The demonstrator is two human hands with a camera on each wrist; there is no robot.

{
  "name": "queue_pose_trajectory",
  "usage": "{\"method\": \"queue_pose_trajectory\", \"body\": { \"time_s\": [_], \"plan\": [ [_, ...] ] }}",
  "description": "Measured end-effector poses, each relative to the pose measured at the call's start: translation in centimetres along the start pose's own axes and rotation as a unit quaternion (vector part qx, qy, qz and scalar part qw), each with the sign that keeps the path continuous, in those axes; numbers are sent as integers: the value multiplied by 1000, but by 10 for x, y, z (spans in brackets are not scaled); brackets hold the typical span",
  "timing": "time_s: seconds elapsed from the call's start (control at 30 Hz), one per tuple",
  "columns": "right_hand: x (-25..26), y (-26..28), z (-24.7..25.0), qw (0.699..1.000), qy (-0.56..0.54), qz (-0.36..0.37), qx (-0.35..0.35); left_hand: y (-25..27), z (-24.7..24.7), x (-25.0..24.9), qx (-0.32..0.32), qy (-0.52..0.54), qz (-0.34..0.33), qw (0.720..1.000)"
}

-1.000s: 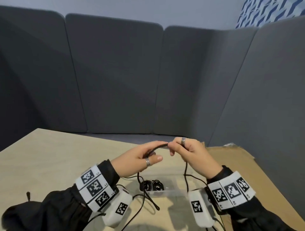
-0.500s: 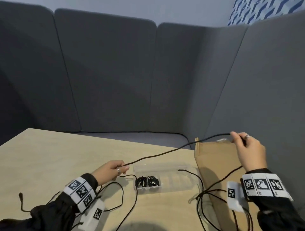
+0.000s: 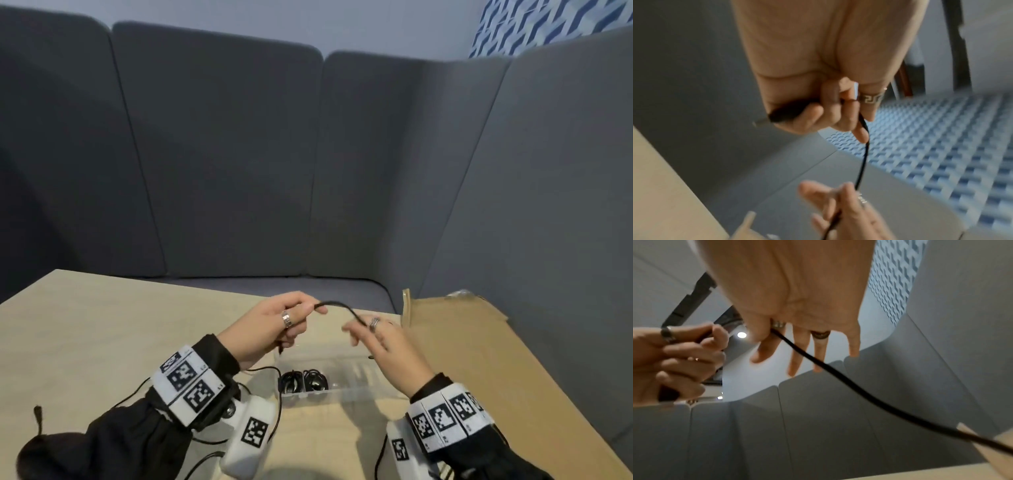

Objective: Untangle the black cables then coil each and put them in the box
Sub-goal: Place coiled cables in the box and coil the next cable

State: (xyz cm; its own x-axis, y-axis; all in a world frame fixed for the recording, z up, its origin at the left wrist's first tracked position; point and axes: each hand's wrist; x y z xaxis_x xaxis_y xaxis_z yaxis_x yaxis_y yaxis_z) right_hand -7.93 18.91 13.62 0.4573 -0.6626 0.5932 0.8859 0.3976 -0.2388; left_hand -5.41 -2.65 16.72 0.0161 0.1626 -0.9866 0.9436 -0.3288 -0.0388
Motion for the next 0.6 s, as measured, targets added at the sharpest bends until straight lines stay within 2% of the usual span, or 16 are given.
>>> {"method": "queue_pose_trajectory", "body": {
  "time_s": [0.07, 0.1, 0.17, 0.2, 0.23, 0.3, 0.37, 0.4, 0.43, 0.47, 0.5, 0.57, 0.6],
  "plan": [
    [5, -3, 1, 989, -122, -21, -76, 6, -2, -4, 66, 92, 44, 993],
    [8, -4, 4, 984, -142, -28, -108, 10, -4, -4, 103, 99, 65, 988],
    [8, -8, 2, 983, -124, -33, -134, 15, -6, -3, 170, 76, 83, 979],
    [12, -9, 0, 985, -120, -35, -117, 17, -8, -5, 191, 90, 78, 974],
    [15, -9, -6, 991, -104, -40, -76, 17, -11, -8, 195, 126, 65, 971],
    [25, 0, -21, 995, -44, -28, 79, 11, -14, -15, 153, 230, 19, 961],
    [38, 19, -36, 976, -13, 20, 217, 1, -15, -19, 75, 305, -49, 948],
    [46, 28, -41, 964, -4, 40, 264, -3, -14, -19, 39, 299, -86, 950],
    [52, 37, -44, 954, 8, 58, 293, -6, -11, -17, 3, 240, -118, 963],
    [53, 44, -46, 949, 24, 72, 307, -9, -7, -13, -29, 123, -146, 981],
    [52, 48, -45, 950, 38, 78, 300, -10, -3, -7, -51, -32, -162, 985],
    [43, 50, -33, 969, 60, 55, 235, -12, 10, 8, -42, -296, -127, 946],
    [36, 48, -23, 980, 65, 38, 183, -13, 15, 17, -21, -373, -83, 924]
  ]
}}
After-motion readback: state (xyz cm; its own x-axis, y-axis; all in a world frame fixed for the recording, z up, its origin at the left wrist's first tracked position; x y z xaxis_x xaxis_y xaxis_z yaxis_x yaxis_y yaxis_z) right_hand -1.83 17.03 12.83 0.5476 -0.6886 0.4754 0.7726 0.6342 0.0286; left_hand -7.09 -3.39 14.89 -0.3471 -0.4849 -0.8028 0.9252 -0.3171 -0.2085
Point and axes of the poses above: each hand's wrist, its own y-axis away from the middle knuckle, its own z-axis out of the back of the hand, x = y × z, and after that the axes turned 10 degrees about y, right-handed
